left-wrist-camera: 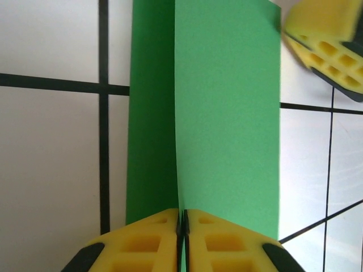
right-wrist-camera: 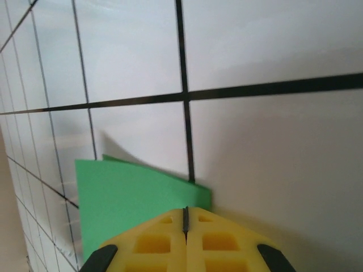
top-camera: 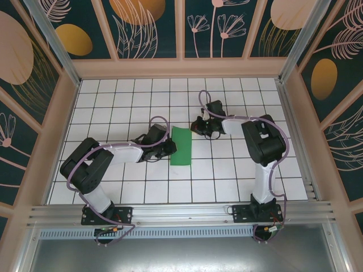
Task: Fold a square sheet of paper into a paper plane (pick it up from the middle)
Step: Fold the triangle a second time at the center of the table.
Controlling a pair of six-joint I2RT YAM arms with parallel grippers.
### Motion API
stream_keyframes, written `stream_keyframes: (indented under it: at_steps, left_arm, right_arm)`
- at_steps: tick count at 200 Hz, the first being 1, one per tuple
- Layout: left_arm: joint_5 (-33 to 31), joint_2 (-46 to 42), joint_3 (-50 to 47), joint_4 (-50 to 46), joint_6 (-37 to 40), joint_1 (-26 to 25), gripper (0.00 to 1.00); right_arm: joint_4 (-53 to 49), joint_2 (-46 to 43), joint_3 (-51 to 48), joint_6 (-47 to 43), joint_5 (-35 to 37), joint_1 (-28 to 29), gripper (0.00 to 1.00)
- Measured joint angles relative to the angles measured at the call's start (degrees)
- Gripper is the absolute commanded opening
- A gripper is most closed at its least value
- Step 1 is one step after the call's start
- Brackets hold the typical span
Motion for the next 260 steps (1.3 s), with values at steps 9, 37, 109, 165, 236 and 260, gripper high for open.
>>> stream_keyframes:
  at_steps: [9,37,109,165,236,260]
  left_arm:
    - [-0.31,-0.09,-0.48,0.02,0.02,0.28,0.12]
    - [-0.66,-1.33,-2.25,-0.48,0.02,1.29,0.10]
    - [-1.73,-6.27,-3.89,-1.09,0.00,2.49,0.11]
    - [-0.52,-6.38,-4.50,-0.74,-1.31,2.49,0.23]
    - [7.91,-10.47,-9.77,4.52,-2.80,2.49,0.38]
    - [10.67,-10.82,-11.13,6.49,-3.26,2.49,0.38]
  right_arm:
    - [0.02,-1.77,-1.11,0.00,-0.07,0.02,0.04]
    - [0.61,-7.04,-4.76,0.00,-0.15,0.70,0.04]
    - [1.09,-8.07,-7.56,-0.15,-2.67,7.34,0.03]
    - [0.17,-2.54,-6.67,-0.35,-3.32,10.38,0.04]
    - [-1.51,-1.18,-4.61,-1.57,-3.72,10.62,0.03]
    - [-2.23,-0.92,-4.09,-1.68,-3.56,10.64,0.03]
